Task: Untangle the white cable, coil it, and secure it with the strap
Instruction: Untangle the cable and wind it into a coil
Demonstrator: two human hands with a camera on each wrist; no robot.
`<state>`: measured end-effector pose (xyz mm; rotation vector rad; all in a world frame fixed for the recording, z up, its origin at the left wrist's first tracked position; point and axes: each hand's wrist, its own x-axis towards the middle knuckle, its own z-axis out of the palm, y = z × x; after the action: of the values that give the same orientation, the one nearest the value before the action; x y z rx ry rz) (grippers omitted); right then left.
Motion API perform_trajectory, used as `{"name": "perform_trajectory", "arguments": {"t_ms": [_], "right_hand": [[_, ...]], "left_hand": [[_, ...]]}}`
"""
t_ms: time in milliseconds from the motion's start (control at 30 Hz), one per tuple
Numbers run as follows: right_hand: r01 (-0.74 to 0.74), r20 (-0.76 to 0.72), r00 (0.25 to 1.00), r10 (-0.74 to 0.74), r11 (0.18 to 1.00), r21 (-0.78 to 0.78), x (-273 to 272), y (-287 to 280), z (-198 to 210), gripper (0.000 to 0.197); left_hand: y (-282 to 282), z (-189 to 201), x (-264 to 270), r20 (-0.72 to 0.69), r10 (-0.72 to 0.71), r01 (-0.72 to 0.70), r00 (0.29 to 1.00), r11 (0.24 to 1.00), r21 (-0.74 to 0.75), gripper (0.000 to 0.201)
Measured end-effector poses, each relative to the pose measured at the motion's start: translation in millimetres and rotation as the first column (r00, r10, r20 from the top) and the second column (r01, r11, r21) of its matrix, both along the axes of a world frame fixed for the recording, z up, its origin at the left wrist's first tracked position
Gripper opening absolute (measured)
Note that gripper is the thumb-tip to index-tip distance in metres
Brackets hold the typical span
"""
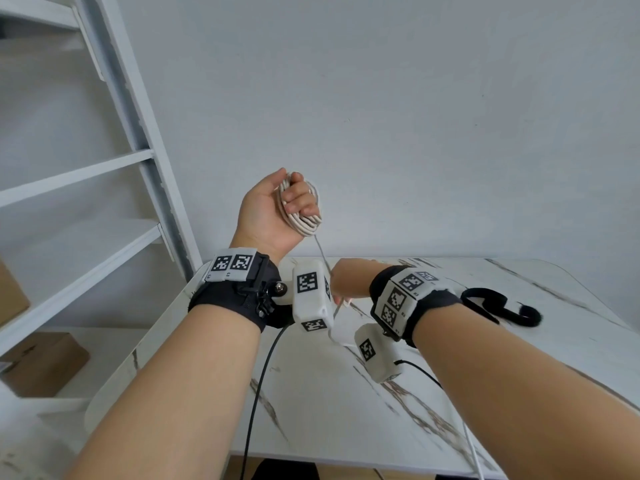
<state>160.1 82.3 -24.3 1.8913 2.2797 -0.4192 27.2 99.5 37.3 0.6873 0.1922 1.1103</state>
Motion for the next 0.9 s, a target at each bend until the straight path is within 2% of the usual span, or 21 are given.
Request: {"name": "perform_trajectory", "arguments": {"t_ms": [100, 167, 233, 267, 333, 467, 533, 600, 667, 733, 833, 900], "right_hand": [[-0.088, -0.116, 0.989, 0.088, 0.996, 0.006, -9, -6, -1, 0.016], [-0.143, -0.176, 0.974, 0.144, 0.99, 0.021, -12, -8, -1, 0.011], [-0.173, -0.191, 0.965, 0.182, 0.983, 0.06, -13, -12, 4, 0.02], [-0.187, -0.178, 0.964, 0.199, 0.979, 0.081, -13, -14, 7, 0.024], [-0.214, -0.184, 0.956, 0.229, 0.972, 0.1, -10, -16, 9, 0.016], [-0.17, -0.312, 0.926, 0.211, 0.974, 0.152, 1, -19, 17, 0.01], [-0.136, -0.339, 0.919, 0.202, 0.969, 0.208, 5, -18, 24, 0.009], [-0.092, -0.355, 0.916, 0.187, 0.959, 0.267, 9, -16, 29, 0.015], [-0.056, -0.374, 0.91, 0.178, 0.948, 0.314, 14, -13, 32, 0.028], [-0.007, -0.411, 0.895, 0.172, 0.928, 0.373, 18, -11, 34, 0.034], [0.104, -0.494, 0.85, 0.186, 0.859, 0.502, 23, -8, 35, 0.026], [0.165, -0.51, 0.833, 0.214, 0.784, 0.599, 25, -5, 37, 0.019]], "left_hand": [[5, 0, -2, 0.006, 0.172, -0.171, 0.985, 0.984, -0.04, 0.019], [8, 1, -3, -0.062, 0.288, -0.29, 0.956, 0.957, -0.023, 0.021], [10, 2, -4, -0.154, 0.4, -0.402, 0.903, 0.916, 0.023, 0.018], [12, 3, -5, -0.201, 0.457, -0.457, 0.866, 0.888, 0.051, 0.016], [15, 3, -7, -0.291, 0.567, -0.554, 0.771, 0.822, 0.134, 0.016], [17, 3, -7, -0.447, 0.748, -0.64, 0.491, 0.658, 0.397, 0.028], [20, -3, -6, -0.521, 0.799, -0.598, 0.302, 0.584, 0.549, 0.031], [24, -11, -7, -0.565, 0.814, -0.497, 0.133, 0.548, 0.673, 0.024], [25, -17, -8, -0.607, 0.795, -0.389, 0.019, 0.565, 0.728, 0.016], [24, -21, -9, -0.629, 0.772, -0.282, -0.088, 0.587, 0.759, 0.029], [22, -25, -8, -0.626, 0.745, -0.122, -0.231, 0.616, 0.778, 0.032], [22, -27, -5, -0.627, 0.72, -0.022, -0.297, 0.652, 0.758, 0.032]]}}
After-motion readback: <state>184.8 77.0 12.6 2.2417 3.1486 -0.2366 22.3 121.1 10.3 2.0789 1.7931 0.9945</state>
